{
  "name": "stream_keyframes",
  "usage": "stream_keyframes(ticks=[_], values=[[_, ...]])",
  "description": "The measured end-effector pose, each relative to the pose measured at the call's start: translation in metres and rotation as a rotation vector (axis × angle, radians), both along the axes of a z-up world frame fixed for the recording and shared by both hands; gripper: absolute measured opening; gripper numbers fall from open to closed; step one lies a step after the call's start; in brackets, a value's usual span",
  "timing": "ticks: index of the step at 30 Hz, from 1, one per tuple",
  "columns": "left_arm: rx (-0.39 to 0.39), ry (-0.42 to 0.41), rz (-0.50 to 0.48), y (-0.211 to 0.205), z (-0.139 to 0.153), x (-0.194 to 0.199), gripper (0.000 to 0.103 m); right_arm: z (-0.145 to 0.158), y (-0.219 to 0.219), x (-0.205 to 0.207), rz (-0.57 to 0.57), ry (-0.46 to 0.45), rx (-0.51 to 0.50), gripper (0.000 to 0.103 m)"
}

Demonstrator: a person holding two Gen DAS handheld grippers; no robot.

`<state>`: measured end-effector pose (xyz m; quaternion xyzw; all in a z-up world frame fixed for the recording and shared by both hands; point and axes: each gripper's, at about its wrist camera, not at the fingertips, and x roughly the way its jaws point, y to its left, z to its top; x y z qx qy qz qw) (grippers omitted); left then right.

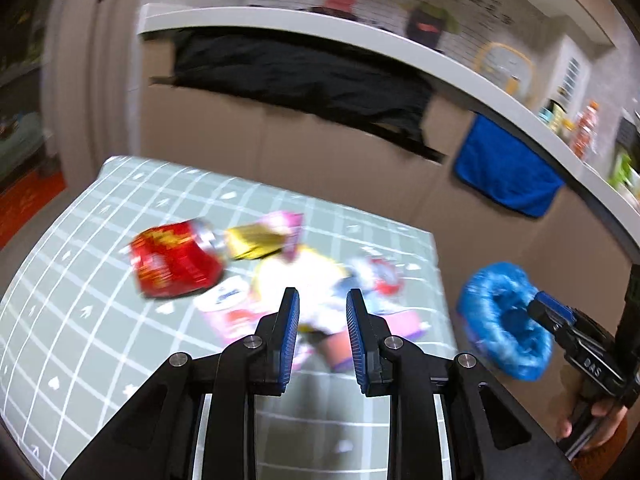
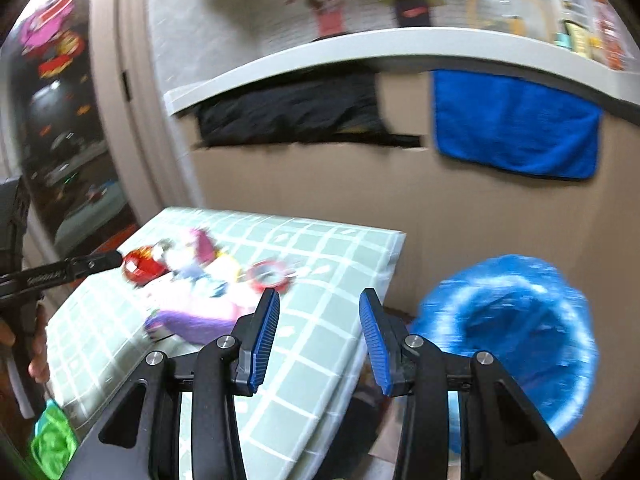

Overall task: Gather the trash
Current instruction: 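Move the left gripper to the red can while the right gripper grasps the clear plastic wrapper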

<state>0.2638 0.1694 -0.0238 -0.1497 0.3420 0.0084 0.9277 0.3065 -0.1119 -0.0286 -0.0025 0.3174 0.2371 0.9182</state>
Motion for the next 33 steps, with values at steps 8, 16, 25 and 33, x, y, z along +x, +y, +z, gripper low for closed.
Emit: stream_keyframes(ticks=[8,16,25,33], values=[[-0.028,0.076,0.013,0.031,-0.043,-0.012,0.025,-0.019,0.072,-0.004,0.158,0.027,-0.093,0.039],[-0.051,0.072,-0.006,0.04,-0.058,-0.02,0.025,-0.027,0.114,0.007,0.246,0.046,-0.128,0.039],[-0.068,0.074,0.011,0.059,-0.059,-0.028,0.025,-0.037,0.181,0.047,0.287,0.094,-0.163,0.039],[-0.102,0.099,0.022,0.068,-0.066,-0.026,0.025,-0.044,0.191,0.061,0.284,0.15,-0.188,0.011]])
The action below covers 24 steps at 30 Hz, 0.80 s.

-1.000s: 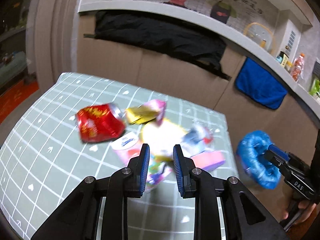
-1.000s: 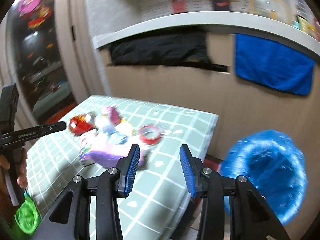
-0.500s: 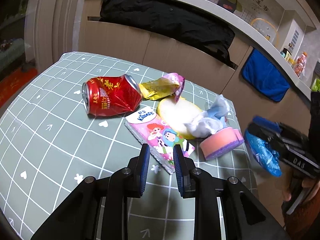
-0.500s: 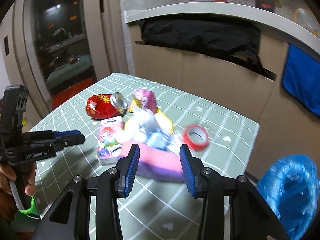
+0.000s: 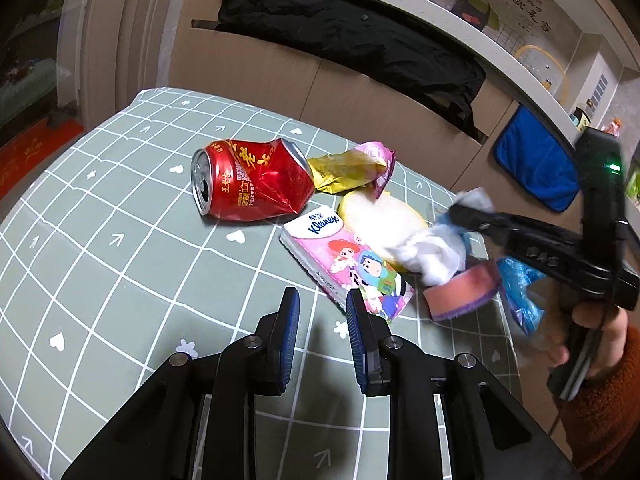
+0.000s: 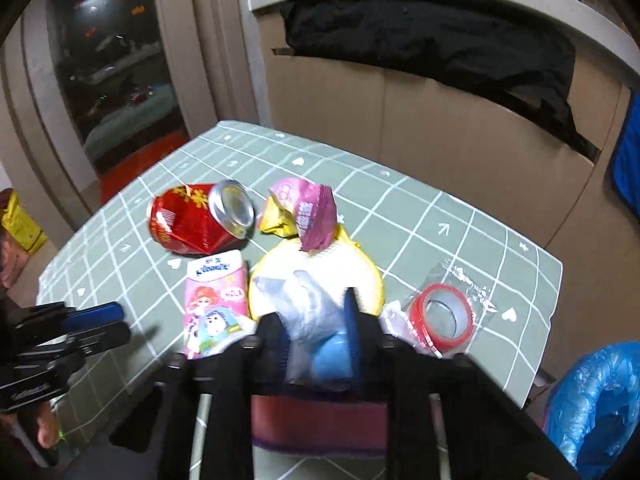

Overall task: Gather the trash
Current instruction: 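Move the left gripper to the red can while the right gripper grasps the clear plastic wrapper, then grasp the crushed red can with the left gripper and lift it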

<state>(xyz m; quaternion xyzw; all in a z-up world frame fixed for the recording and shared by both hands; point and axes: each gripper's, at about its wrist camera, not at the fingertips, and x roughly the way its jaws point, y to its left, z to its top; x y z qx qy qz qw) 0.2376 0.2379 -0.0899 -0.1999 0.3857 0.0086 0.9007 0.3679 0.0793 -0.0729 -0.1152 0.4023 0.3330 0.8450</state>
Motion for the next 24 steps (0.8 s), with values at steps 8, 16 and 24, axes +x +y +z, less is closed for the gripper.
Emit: stream_keyframes(ticks=[8,16,24], values=[[0.005,-0.034,0.105,0.024,0.013,0.009,0.025,0.054,-0.042,-0.017,-0.04,-0.108,0.105,0.007],[0.062,-0.034,0.167,0.064,0.025,0.054,0.028,0.058,-0.065,-0.028,-0.075,-0.112,0.114,0.007],[0.005,0.112,0.082,0.105,0.003,0.125,0.045,0.04,-0.064,-0.035,-0.061,-0.092,0.075,0.007]])
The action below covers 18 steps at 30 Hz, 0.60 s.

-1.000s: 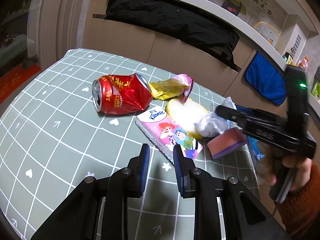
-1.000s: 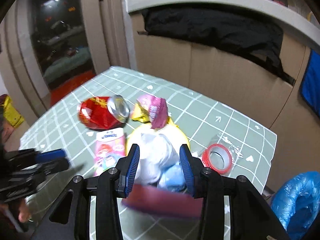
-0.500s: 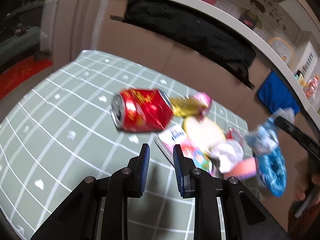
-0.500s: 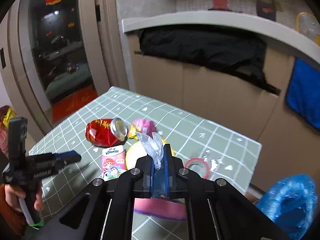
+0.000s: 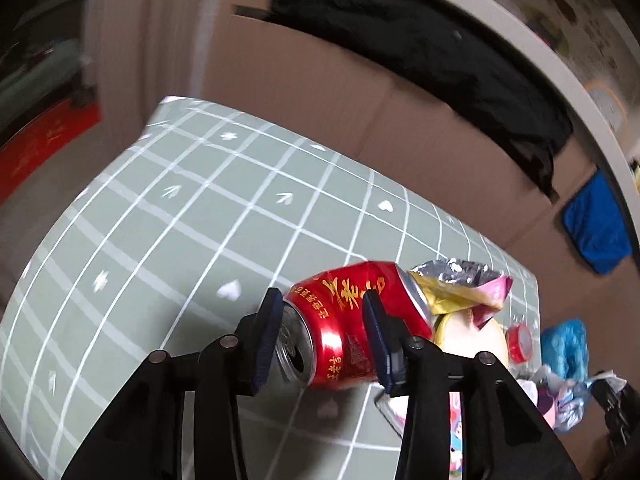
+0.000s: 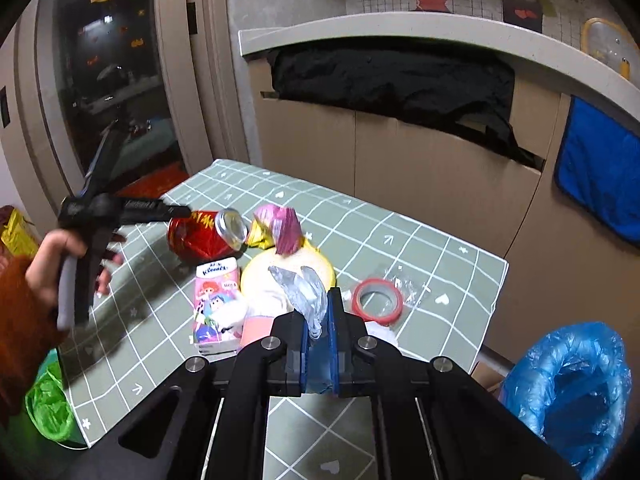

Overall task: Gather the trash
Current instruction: 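Grasp the crushed red can with the left gripper and lift it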

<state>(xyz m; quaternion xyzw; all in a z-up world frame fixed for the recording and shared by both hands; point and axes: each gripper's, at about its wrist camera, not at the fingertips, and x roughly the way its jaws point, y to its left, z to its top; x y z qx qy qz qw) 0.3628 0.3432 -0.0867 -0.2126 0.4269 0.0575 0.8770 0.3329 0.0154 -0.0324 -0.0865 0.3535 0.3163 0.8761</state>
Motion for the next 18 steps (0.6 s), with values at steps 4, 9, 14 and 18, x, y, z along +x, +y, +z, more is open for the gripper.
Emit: stream_keyframes(ticks=[4,9,14,18], values=[[0.037,0.056,-0.056,0.001,-0.007,0.018,0.046,-0.005,0.001,0.002,-0.008,0.023,0.017,0.008],[-0.053,0.052,-0.031,0.014,-0.018,0.004,0.055,-0.009,-0.003,-0.005,-0.009,0.025,0.03,0.008],[-0.019,0.039,0.029,0.006,-0.018,-0.024,0.057,-0.007,-0.006,-0.009,-0.005,0.015,0.046,0.008],[0.023,0.021,0.104,-0.002,-0.017,-0.034,0.057,-0.005,-0.007,-0.011,-0.011,0.017,0.062,0.008]])
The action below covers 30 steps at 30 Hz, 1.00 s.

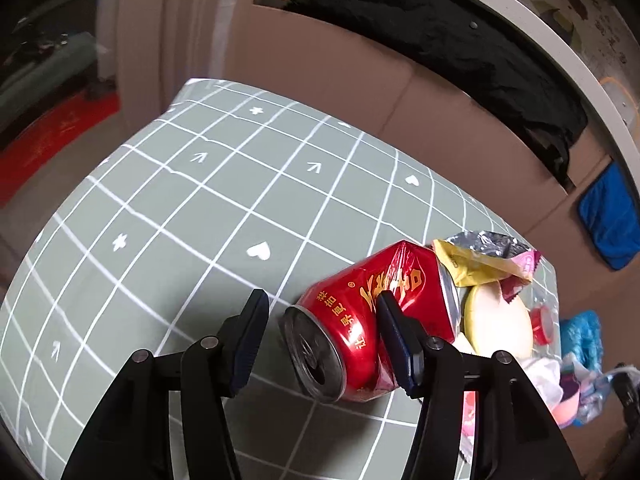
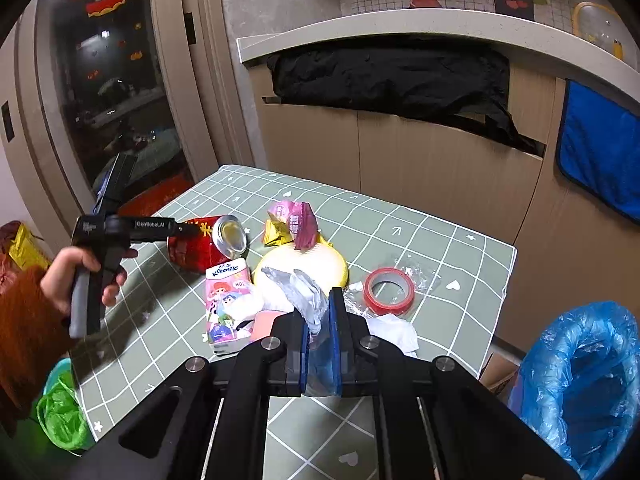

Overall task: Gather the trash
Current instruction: 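Grasp the crushed red can with the left gripper and lift it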

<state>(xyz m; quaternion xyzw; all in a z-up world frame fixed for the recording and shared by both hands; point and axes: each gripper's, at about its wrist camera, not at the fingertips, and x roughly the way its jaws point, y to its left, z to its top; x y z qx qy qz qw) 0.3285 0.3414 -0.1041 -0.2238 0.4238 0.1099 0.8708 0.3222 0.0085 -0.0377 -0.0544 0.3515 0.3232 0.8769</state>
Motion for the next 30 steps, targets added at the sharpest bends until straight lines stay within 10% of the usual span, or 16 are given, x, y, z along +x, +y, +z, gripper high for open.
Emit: stream_keyframes(ticks=[9,30], values=[[-0.057,-0.004,0.133,-0.014,-0.011,-0.008,0.055,0.001,-0.009,-0.01,-0.013,-0.012,0.006,0.008],[0.092,-0.222,0.01,-0.087,0.059,-0.1,0.054,0.017,-0.024,-0.025,0.005,-0.04,0.051,0.008]])
